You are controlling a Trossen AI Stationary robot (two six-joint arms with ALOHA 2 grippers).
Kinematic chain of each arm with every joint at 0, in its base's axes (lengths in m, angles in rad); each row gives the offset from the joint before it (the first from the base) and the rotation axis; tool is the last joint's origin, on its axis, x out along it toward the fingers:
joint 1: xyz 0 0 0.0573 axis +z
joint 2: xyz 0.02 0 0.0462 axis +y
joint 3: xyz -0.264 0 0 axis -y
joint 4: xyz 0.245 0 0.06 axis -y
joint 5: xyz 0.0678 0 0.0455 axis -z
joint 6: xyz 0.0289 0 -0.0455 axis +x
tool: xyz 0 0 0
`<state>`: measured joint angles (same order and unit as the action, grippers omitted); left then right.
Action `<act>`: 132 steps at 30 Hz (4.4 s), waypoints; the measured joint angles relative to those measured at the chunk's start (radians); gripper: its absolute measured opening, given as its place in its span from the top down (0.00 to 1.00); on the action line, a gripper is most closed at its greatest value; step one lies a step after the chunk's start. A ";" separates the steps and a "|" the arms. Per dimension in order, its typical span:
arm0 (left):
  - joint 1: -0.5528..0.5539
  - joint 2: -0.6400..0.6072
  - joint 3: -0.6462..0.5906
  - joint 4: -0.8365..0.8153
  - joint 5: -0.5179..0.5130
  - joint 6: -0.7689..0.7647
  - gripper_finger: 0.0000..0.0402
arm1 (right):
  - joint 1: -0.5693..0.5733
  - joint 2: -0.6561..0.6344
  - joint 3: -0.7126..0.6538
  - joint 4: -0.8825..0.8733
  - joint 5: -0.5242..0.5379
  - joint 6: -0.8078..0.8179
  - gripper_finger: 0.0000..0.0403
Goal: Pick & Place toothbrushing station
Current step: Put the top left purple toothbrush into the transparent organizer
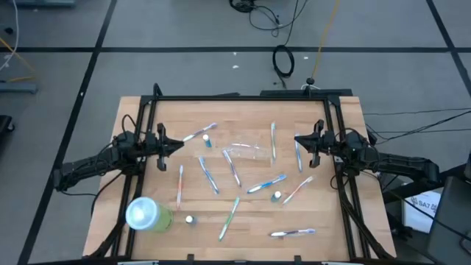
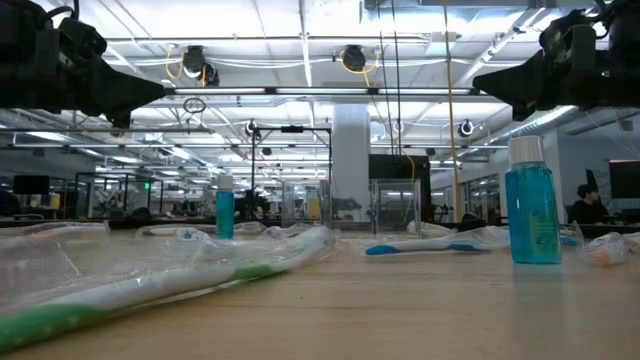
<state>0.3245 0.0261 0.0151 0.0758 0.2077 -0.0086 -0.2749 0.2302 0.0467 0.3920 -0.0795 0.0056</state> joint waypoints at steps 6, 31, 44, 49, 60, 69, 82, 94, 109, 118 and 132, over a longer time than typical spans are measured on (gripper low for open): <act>0.000 0.000 0.000 0.011 0.000 -0.001 0.90 | 0.000 0.000 0.000 0.009 0.000 -0.064 0.99; 0.000 0.158 0.104 0.355 -0.110 0.047 0.87 | 0.015 0.211 0.000 0.370 -0.039 0.060 0.99; 0.000 0.436 0.332 -0.002 -0.209 -0.016 0.61 | 0.074 0.495 0.040 0.522 -0.077 0.032 0.74; -0.016 0.508 0.365 -0.021 -0.186 -0.031 0.61 | 0.074 0.558 0.066 0.525 -0.072 0.028 0.63; -0.067 0.585 0.371 -0.022 -0.200 -0.081 0.60 | 0.074 0.581 0.072 0.560 0.004 0.018 0.60; -0.072 0.585 0.371 -0.216 -0.399 -0.125 0.60 | 0.074 0.580 0.074 0.600 0.004 0.009 0.60; 0.071 0.750 0.371 -0.302 -0.518 -0.132 0.60 | 0.074 0.580 0.076 0.628 0.005 -0.028 0.60; 0.217 1.044 0.371 -0.183 -0.249 -0.114 0.60 | 0.074 0.580 0.076 0.692 0.005 -0.050 0.60; 0.293 1.289 0.371 0.058 -0.140 0.010 0.60 | 0.074 0.580 0.076 0.696 0.005 -0.055 0.60; 0.327 1.297 0.371 0.041 -0.154 -0.010 0.60 | 0.074 0.580 0.076 0.696 0.005 -0.064 0.60; 0.288 1.297 0.371 0.022 -0.152 -0.020 0.60 | 0.071 0.580 0.076 0.569 0.191 -0.012 0.60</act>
<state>0.6125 1.3228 0.3860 0.0978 0.0562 -0.0291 -0.2044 0.8104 0.1226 0.9613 0.1115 -0.0069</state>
